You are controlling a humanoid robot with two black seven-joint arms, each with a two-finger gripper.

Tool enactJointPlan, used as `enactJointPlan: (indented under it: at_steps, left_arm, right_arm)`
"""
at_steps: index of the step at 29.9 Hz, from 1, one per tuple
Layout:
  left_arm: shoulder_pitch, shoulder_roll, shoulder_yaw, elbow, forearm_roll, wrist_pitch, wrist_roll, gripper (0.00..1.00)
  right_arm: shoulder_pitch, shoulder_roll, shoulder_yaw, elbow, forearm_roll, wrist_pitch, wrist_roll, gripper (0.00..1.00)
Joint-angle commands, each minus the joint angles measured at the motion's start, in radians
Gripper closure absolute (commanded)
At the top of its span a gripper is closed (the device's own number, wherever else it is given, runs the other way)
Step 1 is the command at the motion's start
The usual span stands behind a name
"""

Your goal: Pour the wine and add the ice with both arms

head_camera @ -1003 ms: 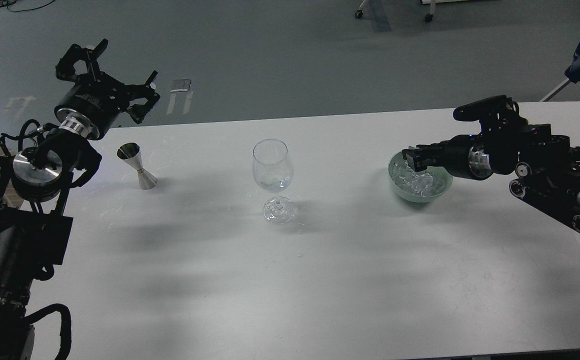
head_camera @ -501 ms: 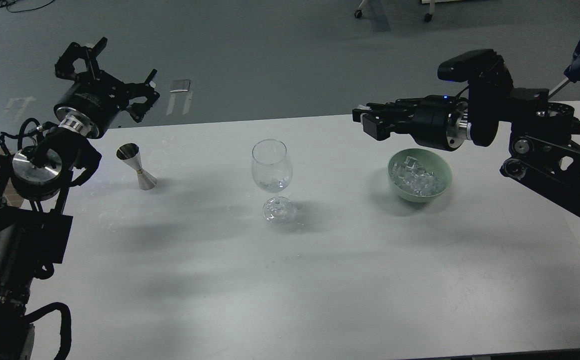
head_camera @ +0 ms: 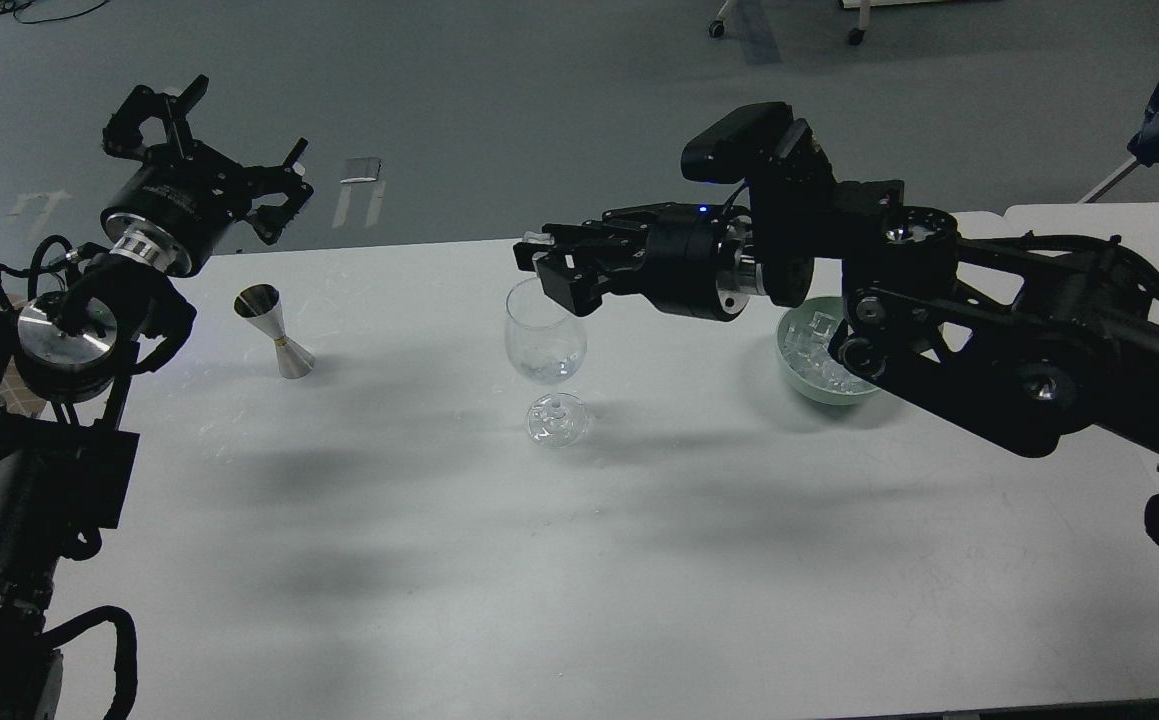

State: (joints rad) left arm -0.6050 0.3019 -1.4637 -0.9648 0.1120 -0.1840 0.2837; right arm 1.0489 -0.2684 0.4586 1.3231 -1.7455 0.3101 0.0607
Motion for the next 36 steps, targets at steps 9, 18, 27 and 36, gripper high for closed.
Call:
enactJointPlan:
  at_steps: [9,18,27,36]
  left_arm:
    - [0.008,0.0,-0.012,-0.002,0.0,0.0,0.002,0.02]
    - [0.008,-0.001,-0.014,-0.002,0.0,0.0,0.0,0.02]
    - [0.008,-0.004,-0.015,-0.002,0.0,0.0,0.0,0.02]
    - [0.005,-0.004,-0.015,-0.002,0.0,-0.002,0.0,0.02]
  right_arm:
    - [0.03,0.084,-0.002,-0.104,-0.009,0.0,0.001,0.77]
    - [0.014,0.083,-0.04,-0.104,-0.012,-0.003,0.001,0.77]
    - [0.014,0.083,-0.04,-0.114,-0.014,-0.005,0.001,0.76]
    - [0.005,0.094,-0.04,-0.137,-0.014,-0.006,0.001,0.75]
